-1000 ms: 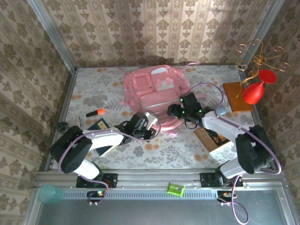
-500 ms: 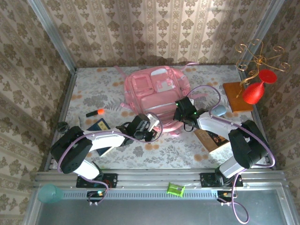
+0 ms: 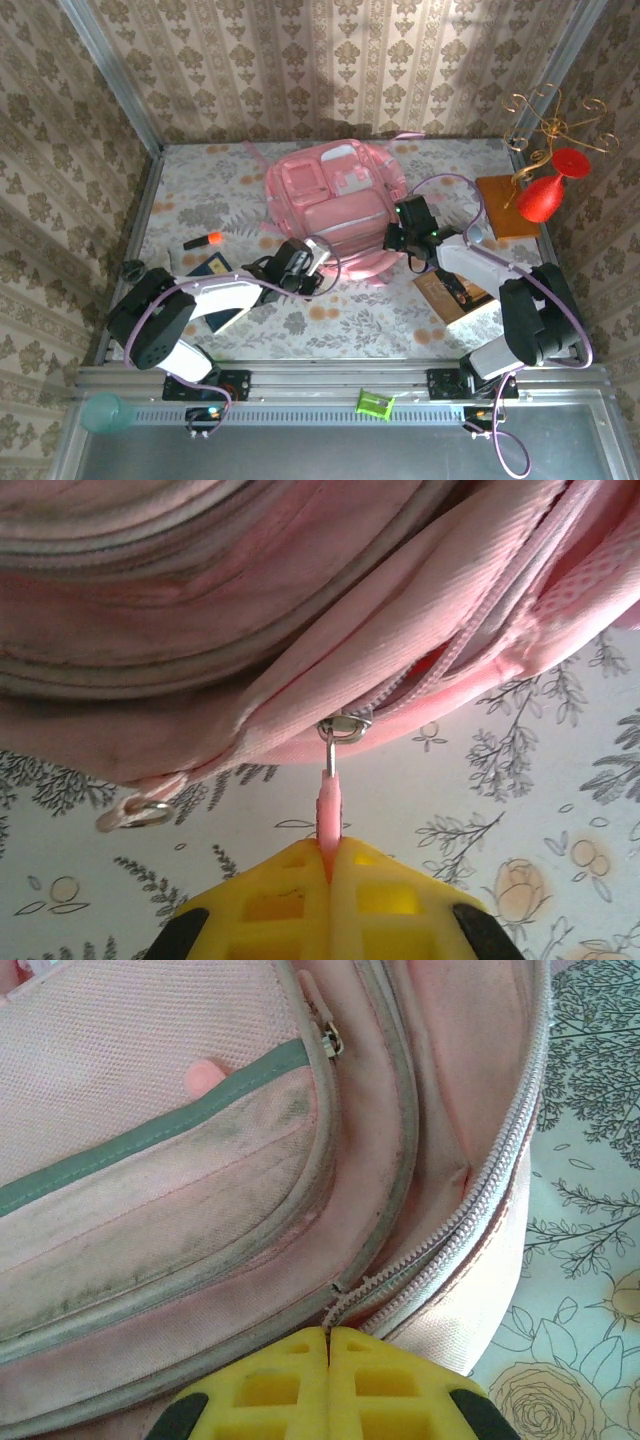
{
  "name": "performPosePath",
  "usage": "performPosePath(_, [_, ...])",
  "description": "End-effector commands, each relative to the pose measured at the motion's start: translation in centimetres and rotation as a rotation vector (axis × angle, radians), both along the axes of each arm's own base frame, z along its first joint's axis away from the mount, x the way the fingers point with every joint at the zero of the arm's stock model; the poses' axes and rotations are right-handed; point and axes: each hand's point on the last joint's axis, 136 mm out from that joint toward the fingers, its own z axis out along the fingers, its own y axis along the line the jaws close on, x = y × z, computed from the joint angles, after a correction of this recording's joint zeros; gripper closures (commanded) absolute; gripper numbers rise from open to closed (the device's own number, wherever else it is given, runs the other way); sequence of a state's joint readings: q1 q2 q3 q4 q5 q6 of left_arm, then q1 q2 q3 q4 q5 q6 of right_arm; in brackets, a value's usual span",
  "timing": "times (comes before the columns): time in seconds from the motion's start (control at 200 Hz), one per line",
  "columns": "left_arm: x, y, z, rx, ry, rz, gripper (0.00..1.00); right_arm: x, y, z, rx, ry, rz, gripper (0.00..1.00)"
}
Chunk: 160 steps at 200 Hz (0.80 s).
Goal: Pack the student bag
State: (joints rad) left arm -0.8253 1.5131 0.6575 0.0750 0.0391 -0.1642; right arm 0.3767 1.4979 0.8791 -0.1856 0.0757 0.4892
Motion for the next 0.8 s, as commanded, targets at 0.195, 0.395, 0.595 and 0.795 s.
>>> performPosePath(0.195, [1.6, 5.1, -1.4, 0.103, 0.037, 0.133, 1.0, 1.8, -1.0, 2.9, 0.017, -0.037, 0.042, 1.0])
performPosePath(0.395, [3.5, 6.5, -0.4, 0.084, 0.015, 0.193, 1.0, 2.1, -1.5, 4.6, 0.071, -0.056, 0.042, 1.0])
performPosePath(0.595, [4.9, 8.6, 0.1, 0.059, 0.005, 0.264, 1.0, 3.0, -1.7, 7.0, 0.164, -0.102, 0.043, 1.0])
performPosePath(0.795, [6.8, 9.5, 0.9, 0.016, -0.005, 0.311, 1.0, 3.3, -1.0, 9.3, 0.274, -0.142, 0.062, 1.0])
